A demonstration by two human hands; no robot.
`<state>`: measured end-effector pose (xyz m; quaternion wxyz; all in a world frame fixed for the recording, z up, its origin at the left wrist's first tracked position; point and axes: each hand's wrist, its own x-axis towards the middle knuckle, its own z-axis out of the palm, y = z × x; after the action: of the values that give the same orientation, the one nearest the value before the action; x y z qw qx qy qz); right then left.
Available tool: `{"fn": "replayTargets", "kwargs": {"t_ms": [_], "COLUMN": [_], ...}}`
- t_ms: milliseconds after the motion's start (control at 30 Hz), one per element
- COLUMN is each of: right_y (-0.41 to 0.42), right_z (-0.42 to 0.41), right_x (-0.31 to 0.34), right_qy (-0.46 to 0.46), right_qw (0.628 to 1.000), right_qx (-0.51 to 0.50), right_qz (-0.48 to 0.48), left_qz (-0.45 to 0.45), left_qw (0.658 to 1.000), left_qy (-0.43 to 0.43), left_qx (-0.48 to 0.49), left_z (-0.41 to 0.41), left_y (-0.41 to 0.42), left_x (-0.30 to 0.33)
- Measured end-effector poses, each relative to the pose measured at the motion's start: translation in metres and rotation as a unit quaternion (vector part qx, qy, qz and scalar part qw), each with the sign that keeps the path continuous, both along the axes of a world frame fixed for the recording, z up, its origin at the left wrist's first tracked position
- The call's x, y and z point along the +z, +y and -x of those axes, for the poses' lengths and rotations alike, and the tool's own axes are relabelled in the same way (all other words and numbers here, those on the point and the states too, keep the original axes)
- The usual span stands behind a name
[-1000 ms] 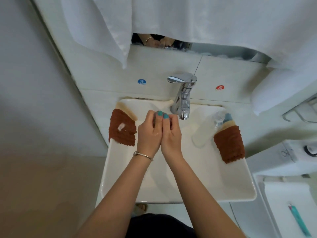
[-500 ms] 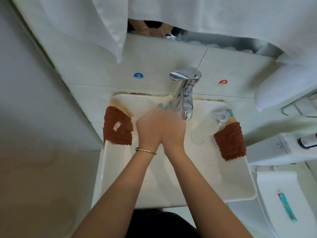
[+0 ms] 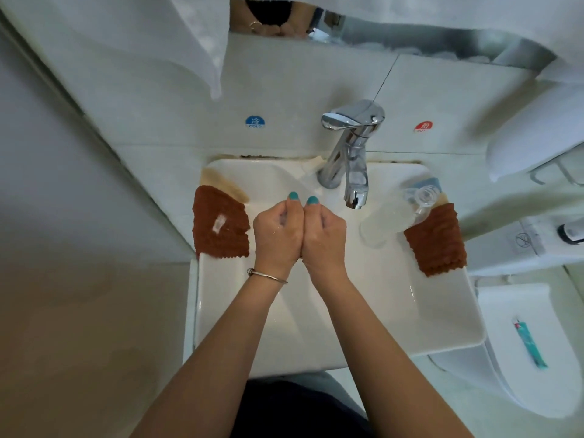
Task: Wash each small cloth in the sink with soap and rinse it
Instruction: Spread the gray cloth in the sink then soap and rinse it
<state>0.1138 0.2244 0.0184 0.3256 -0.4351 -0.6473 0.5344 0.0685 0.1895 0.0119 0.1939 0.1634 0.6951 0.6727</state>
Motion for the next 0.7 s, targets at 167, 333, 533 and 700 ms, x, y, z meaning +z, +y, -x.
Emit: {"fn": "replayTargets", "kwargs": {"t_ms": [167, 333, 533, 700], "right_y": [0.002, 0.009, 0.026, 0.056], "right_z": [-0.008, -0.024, -0.057, -0.081], "right_x": [-0.003, 0.010, 0.058, 0.104], "right_qy": [-0.006, 0.017, 0.084, 0.085], "right_qw": [1.000, 0.997, 0.983, 0.978], "right_qx": [-0.014, 0.013, 0.134, 0.189], "right_qz": [0.016, 0.070, 0.091, -0.022], "left_qz": [-0.002, 0.031, -0.087, -0.080], "left_qw": [1.000, 0.996, 0.986, 0.992], "left_qy": [-0.018, -0.010, -0.077, 0.014], "left_qx": [-0.011, -0.088, -0.116, -0.093], "left_z": [-0.008, -0.009, 0.000, -0.026], "left_y": [0.003, 0.005, -0.012, -0.013], "left_x": [-0.002, 0.012, 0.056, 0.100]}}
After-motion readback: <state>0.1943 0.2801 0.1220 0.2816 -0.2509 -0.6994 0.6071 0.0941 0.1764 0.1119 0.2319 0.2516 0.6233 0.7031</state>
